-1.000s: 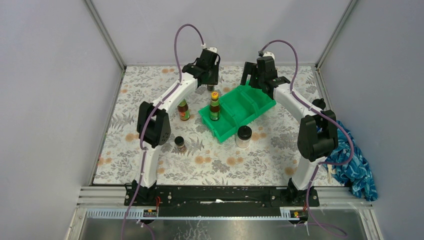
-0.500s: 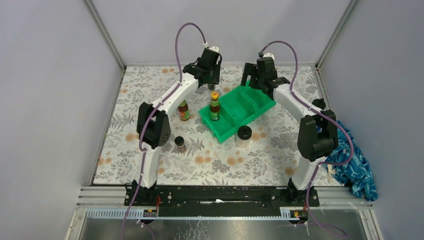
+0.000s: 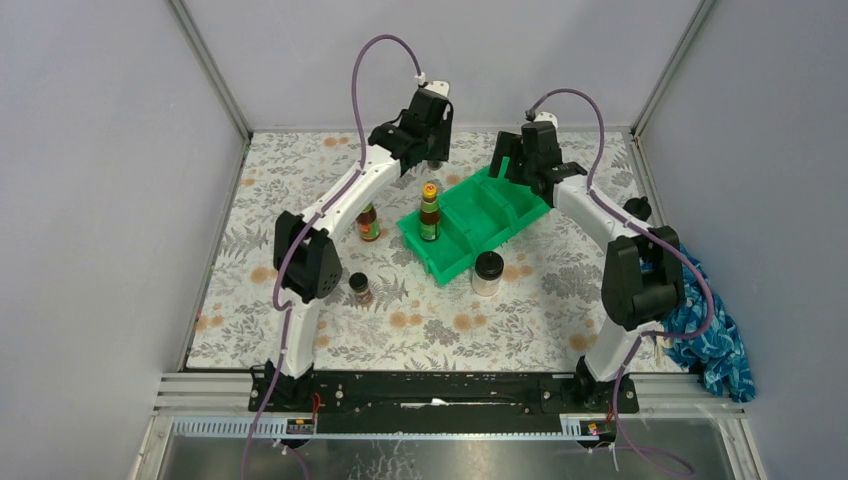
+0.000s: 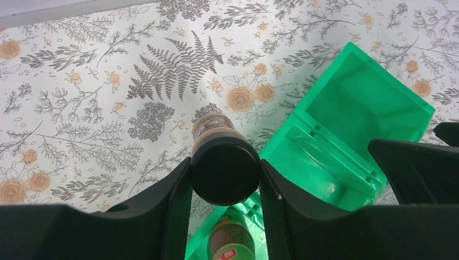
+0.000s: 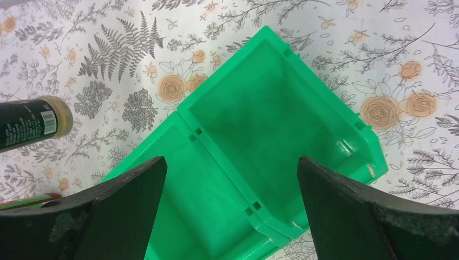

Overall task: Organize the condiment bottles
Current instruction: Place the bottle in the storage box.

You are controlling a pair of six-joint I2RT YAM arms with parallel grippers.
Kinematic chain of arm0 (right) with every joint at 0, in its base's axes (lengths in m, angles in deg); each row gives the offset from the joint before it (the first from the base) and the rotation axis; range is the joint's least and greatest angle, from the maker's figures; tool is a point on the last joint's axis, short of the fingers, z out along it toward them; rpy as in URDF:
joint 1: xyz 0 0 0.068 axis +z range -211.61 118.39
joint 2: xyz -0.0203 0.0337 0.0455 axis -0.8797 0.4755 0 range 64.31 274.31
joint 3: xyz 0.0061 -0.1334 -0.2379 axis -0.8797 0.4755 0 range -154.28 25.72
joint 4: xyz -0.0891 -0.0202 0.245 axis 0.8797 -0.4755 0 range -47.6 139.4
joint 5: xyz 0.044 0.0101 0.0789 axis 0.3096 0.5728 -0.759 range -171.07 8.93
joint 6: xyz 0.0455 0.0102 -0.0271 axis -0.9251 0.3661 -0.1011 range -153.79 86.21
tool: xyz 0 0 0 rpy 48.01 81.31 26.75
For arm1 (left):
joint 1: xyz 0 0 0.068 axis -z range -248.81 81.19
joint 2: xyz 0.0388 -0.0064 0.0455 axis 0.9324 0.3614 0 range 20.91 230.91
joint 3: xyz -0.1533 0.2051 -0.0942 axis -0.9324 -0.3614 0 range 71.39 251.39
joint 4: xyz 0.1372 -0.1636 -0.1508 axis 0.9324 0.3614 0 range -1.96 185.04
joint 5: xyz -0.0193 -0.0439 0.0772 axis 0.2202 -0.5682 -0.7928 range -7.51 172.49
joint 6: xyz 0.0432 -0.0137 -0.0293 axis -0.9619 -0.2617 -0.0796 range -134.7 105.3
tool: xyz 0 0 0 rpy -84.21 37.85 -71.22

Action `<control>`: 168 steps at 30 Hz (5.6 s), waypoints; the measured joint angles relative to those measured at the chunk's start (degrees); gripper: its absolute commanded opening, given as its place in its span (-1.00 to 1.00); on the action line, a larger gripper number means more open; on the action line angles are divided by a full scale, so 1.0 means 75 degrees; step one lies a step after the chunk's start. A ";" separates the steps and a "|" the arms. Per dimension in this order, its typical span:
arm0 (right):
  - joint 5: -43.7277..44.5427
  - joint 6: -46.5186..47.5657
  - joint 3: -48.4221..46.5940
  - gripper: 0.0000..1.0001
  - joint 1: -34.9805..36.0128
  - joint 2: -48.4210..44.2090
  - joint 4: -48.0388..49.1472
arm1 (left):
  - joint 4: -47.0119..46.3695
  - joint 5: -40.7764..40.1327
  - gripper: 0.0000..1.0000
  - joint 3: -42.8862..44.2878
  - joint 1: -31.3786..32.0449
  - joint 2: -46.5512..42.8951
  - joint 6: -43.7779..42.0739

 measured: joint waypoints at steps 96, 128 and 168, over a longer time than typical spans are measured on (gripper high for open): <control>0.2151 -0.1294 0.3611 0.99 -0.1180 -0.3398 0.2186 | 0.1005 -0.0653 -1.00 0.0729 0.1821 0.1070 0.0382; 0.2148 -0.1291 0.3605 0.99 -0.1183 -0.2917 0.2410 | 0.0478 0.0178 -1.00 0.0592 0.1244 0.1512 0.0606; 0.2151 -0.1291 0.3503 0.99 -0.1183 -0.2678 0.2553 | 0.0312 0.0326 -1.00 0.0592 0.1169 0.1722 0.0723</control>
